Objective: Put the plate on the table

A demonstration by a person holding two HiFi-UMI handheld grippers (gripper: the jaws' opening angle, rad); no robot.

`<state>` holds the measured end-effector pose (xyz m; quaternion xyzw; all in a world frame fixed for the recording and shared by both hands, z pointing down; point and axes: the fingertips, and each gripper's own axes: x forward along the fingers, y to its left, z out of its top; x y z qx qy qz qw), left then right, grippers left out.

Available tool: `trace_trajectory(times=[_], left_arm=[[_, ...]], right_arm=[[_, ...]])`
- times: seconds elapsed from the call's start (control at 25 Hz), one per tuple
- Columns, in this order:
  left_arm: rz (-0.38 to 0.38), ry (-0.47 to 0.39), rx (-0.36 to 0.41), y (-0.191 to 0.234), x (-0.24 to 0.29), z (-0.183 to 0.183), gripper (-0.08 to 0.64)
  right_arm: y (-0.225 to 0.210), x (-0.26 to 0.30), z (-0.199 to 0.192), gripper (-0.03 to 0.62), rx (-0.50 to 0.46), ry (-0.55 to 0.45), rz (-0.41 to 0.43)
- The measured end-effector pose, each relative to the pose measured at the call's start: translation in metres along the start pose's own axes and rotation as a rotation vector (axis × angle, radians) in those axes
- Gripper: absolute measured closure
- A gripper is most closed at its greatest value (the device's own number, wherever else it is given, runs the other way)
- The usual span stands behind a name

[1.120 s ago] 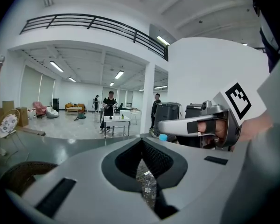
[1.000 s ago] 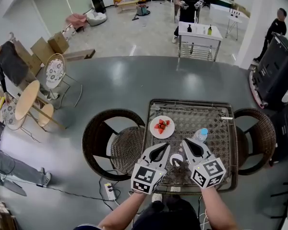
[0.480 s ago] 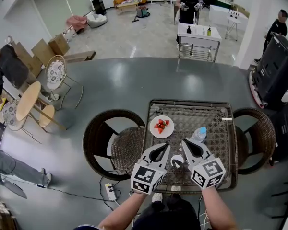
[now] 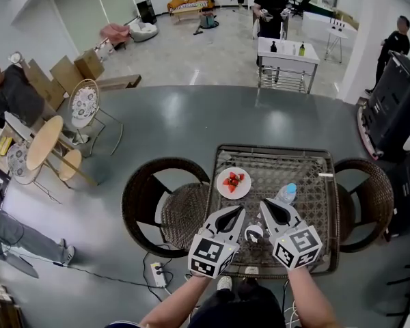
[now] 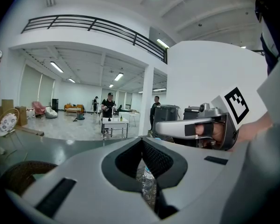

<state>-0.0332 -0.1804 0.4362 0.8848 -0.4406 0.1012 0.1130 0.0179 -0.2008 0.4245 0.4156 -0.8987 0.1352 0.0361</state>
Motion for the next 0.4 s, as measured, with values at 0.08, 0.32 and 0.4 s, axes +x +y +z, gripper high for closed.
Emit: trace_trajectory(times=[0.08,0.32,0.4], left_arm=[[0.001,-0.002,-0.001,0.0005,-0.0007,0.0005,0.551],[0.005,-0.005,-0.006,0.0016,-0.0018,0.0018,0.551],[0.007,-0.005,-0.008,0.0012,-0.0031,0.0016,0.551]], right_arm=[[0.0010,0.0005,0.0008,0.588,-0.001,-0.004,0.002],[0.0032,0.0017,0.0051,0.588,-0.003,-0.013,0.012],[0.0043,0.0011,0.0061,0.588,-0.004,-0.015,0.014]])
